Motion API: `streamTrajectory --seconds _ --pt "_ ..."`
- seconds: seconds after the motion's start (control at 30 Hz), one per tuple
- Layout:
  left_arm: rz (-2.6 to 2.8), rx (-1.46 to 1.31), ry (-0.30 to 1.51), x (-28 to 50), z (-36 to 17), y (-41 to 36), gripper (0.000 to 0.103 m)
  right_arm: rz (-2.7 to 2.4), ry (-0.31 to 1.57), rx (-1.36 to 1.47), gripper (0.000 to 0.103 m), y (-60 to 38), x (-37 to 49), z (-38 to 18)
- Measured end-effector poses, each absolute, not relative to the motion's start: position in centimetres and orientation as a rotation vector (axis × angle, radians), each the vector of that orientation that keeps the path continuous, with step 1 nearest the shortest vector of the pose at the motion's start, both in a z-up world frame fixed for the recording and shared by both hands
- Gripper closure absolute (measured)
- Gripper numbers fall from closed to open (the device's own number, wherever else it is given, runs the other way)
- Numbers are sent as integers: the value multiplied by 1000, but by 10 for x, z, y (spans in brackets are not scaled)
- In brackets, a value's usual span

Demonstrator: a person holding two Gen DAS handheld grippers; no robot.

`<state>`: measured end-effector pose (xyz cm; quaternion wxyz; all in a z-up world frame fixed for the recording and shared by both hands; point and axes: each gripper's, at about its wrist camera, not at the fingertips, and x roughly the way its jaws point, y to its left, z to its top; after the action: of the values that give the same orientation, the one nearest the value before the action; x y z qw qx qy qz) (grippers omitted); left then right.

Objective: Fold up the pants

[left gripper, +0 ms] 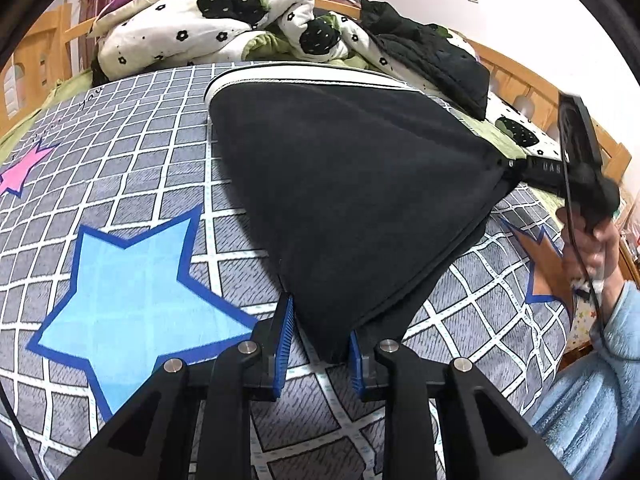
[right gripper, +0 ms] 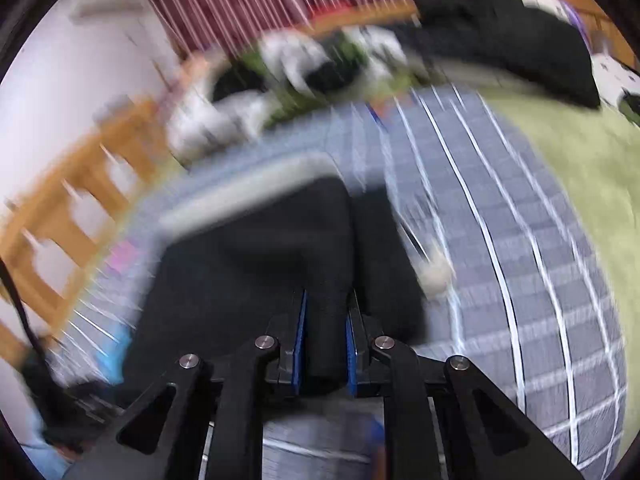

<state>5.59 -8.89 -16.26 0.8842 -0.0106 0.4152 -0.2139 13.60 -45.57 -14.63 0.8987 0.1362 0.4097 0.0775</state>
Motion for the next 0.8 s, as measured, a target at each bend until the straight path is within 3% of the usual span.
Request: streamTrajectory --seconds 0.03,0.1,0.17,0.2,0.27,0.43,0.57,0.6,0.63,0.67,0.7,0.73,0.8 --pt "-441 -53 865 55 -162 -86 79 164 843 283 86 -455 133 -152" --pt "-400 -125 905 60 -164 -84 59 152 820 279 86 -452 127 -144" --pt "-409 -170 925 68 -169 -84 61 127 809 298 86 -451 124 -138" --pt "-410 -171 910 70 -169 -86 82 113 812 297 85 -449 124 -139" --pt "-409 -153 880 69 -166 -86 85 95 819 283 85 -446 126 -140" --pt "-400 -63 880 60 -170 -80 81 96 826 333 88 -451 111 -134" --pt "-444 -143 902 50 -156 -56 64 81 862 194 84 -438 109 -138" --pt "-463 -159 886 46 -153 -49 63 84 853 175 79 -438 106 -129" --pt "-464 -166 878 43 -150 -43 61 84 845 171 67 -439 105 -123" --pt "-446 -171 872 42 -146 -38 53 79 824 170 58 -442 105 -116" --pt "-420 -187 869 46 -142 -33 43 68 779 170 40 -445 106 -106" --pt "-411 -198 872 52 -140 -31 39 60 758 165 27 -446 108 -101" --pt "-414 -239 888 73 -132 -28 38 39 750 145 26 -446 128 -93"
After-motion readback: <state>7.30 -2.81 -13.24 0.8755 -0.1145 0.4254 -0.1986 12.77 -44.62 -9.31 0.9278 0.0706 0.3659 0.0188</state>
